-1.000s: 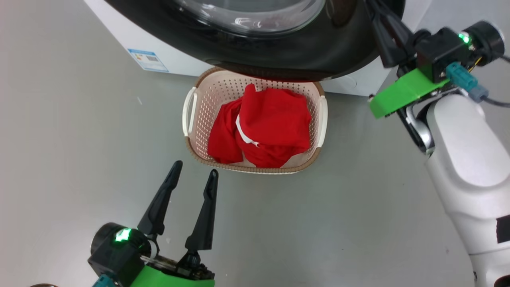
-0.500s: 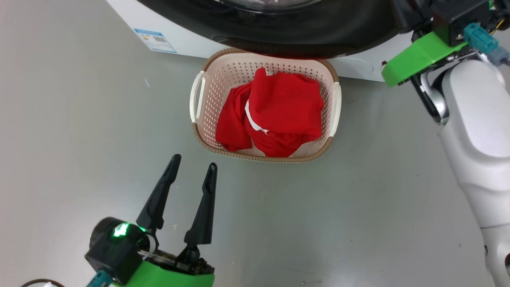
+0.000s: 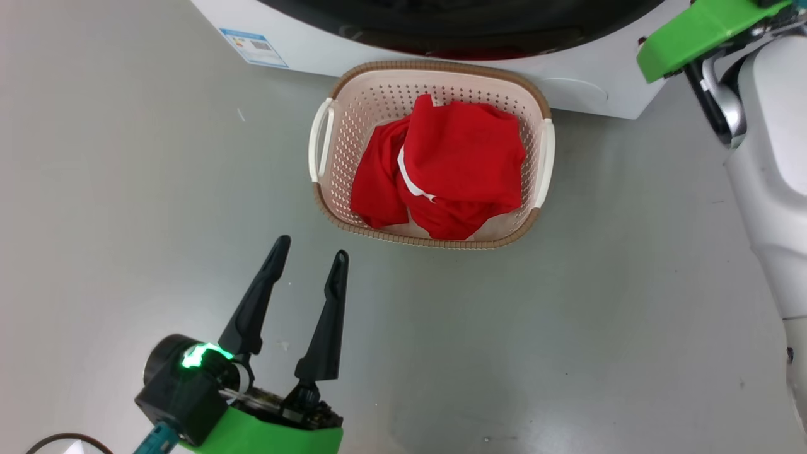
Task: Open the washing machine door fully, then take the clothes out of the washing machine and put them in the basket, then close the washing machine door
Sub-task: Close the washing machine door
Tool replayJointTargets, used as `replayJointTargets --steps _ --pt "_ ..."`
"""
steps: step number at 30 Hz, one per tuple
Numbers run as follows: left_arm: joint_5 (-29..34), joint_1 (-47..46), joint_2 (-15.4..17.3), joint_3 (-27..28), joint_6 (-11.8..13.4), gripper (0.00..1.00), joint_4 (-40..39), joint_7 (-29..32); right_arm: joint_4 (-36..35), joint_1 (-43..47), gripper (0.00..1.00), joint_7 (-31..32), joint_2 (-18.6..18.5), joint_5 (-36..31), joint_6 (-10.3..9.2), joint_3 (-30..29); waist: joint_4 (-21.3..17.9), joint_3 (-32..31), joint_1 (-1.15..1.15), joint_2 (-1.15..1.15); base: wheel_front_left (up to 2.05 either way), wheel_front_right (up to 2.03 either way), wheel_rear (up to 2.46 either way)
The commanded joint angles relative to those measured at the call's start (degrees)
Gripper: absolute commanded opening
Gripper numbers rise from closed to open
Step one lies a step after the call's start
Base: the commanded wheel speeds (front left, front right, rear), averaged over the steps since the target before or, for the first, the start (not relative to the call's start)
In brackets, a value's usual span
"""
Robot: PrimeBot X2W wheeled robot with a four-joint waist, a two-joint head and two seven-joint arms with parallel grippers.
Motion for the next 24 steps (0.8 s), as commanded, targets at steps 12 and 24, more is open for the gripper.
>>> replayJointTargets --steps 12,24 --pt "0.0 -1.6 0.3 1.1 0.2 1.00 -1.3 -0.4 2.5 -4.4 0.00 -0.3 0.1 -2.4 -0.13 -2.7 0.9 0.5 0.00 0.00 0.00 0.00 0.00" --pt "-1.9 -1.4 0.3 1.3 0.8 1.00 -0.7 -0.4 2.0 -0.1 0.00 -0.3 2.0 -1.3 -0.13 -3.2 -0.9 -2.0 0.00 0.00 0.00 0.00 0.00"
